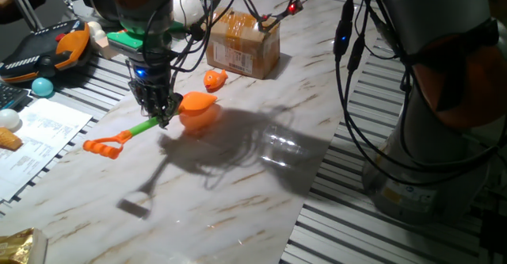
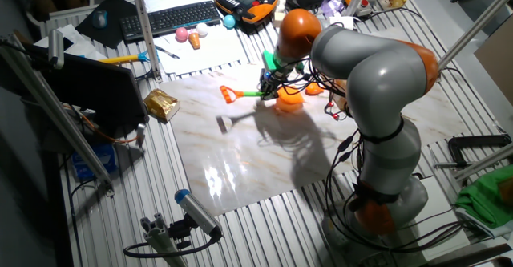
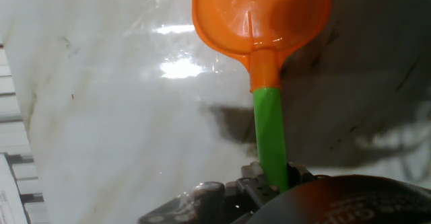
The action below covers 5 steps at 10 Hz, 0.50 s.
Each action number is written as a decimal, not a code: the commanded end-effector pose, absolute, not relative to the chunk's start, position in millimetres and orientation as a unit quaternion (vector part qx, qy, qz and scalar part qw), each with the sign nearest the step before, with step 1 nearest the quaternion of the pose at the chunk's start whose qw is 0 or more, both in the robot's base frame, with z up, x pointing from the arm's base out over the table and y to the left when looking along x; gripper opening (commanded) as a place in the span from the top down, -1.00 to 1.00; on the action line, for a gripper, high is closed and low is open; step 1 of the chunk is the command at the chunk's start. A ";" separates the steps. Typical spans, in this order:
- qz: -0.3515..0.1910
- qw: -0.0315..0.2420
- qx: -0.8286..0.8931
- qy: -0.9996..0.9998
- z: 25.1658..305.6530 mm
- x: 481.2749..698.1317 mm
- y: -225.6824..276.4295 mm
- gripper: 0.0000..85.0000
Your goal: Use a shovel to scoop up an object
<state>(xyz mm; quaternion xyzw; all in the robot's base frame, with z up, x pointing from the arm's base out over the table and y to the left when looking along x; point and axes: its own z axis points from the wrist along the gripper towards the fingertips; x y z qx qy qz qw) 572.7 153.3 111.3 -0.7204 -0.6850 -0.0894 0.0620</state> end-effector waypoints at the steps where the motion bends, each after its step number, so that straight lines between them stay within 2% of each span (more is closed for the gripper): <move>1: -0.093 0.060 -0.721 -0.684 111.1 573.1 152.9 0.98; 5: -0.105 0.057 -0.720 -0.684 112.2 574.3 149.8 0.98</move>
